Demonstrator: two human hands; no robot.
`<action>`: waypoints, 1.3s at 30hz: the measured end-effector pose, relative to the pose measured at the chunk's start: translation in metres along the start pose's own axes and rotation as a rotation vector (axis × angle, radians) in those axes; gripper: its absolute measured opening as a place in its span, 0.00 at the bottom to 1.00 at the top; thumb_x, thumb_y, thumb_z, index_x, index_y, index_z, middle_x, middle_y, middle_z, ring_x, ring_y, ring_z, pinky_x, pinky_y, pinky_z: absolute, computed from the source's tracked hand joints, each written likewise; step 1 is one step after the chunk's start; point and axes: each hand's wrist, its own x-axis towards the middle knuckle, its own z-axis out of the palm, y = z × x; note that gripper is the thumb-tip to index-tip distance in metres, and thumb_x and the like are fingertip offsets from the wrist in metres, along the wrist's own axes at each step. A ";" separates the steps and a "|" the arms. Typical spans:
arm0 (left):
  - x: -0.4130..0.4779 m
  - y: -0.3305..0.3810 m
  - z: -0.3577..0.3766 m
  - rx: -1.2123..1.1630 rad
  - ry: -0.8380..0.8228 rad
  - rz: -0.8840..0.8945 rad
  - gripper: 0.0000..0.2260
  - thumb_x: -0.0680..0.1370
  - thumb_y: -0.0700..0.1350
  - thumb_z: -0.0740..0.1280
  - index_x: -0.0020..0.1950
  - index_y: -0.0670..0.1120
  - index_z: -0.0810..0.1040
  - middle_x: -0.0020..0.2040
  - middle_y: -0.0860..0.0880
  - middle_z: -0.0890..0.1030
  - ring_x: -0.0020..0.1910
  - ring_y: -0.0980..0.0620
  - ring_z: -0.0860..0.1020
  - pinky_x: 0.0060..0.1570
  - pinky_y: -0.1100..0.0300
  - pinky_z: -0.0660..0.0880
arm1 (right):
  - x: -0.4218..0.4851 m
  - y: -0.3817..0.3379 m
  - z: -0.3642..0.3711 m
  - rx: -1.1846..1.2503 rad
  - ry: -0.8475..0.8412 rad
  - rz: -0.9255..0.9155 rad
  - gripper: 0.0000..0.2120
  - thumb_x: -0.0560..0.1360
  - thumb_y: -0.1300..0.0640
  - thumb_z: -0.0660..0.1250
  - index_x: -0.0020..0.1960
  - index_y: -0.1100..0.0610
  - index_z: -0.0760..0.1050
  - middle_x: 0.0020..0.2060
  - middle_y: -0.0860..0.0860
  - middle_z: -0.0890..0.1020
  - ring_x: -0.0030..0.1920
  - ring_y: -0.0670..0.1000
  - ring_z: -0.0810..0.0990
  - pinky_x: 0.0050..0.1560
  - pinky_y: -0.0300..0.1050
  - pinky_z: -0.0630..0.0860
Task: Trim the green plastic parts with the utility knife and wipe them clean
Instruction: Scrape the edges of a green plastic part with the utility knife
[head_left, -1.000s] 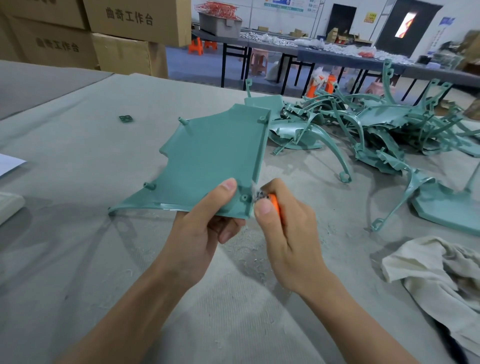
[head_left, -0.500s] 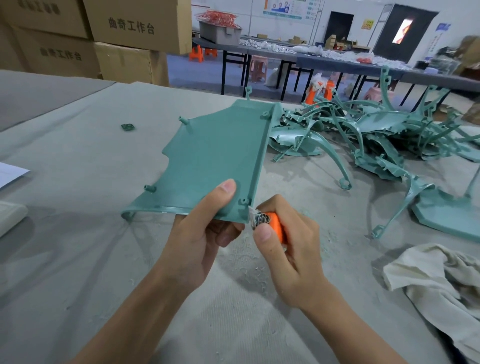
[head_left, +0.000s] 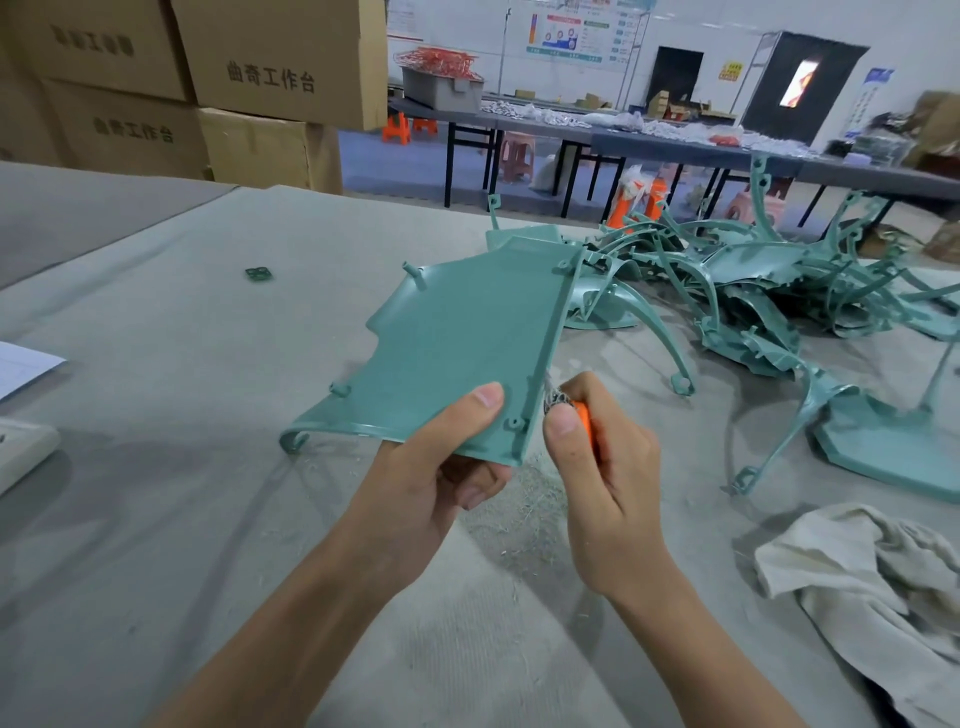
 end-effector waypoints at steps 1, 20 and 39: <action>0.000 0.000 0.001 -0.007 -0.005 -0.002 0.10 0.76 0.41 0.64 0.34 0.46 0.75 0.25 0.51 0.68 0.19 0.58 0.63 0.24 0.66 0.63 | 0.000 0.000 -0.001 0.006 0.000 -0.001 0.15 0.82 0.39 0.54 0.40 0.43 0.62 0.28 0.40 0.63 0.27 0.41 0.63 0.31 0.33 0.58; 0.012 -0.004 0.000 0.069 -0.032 -0.031 0.09 0.76 0.43 0.66 0.35 0.48 0.76 0.26 0.54 0.70 0.21 0.59 0.64 0.25 0.65 0.63 | 0.004 0.005 -0.011 -0.075 0.024 0.044 0.20 0.82 0.43 0.56 0.36 0.54 0.63 0.27 0.45 0.63 0.27 0.43 0.62 0.30 0.36 0.58; 0.003 -0.003 -0.008 0.061 -0.040 -0.003 0.02 0.71 0.45 0.68 0.41 0.52 0.79 0.31 0.53 0.71 0.26 0.57 0.67 0.27 0.63 0.62 | 0.004 0.003 -0.008 -0.027 0.018 0.032 0.20 0.81 0.46 0.58 0.36 0.58 0.64 0.27 0.45 0.62 0.27 0.43 0.61 0.29 0.37 0.58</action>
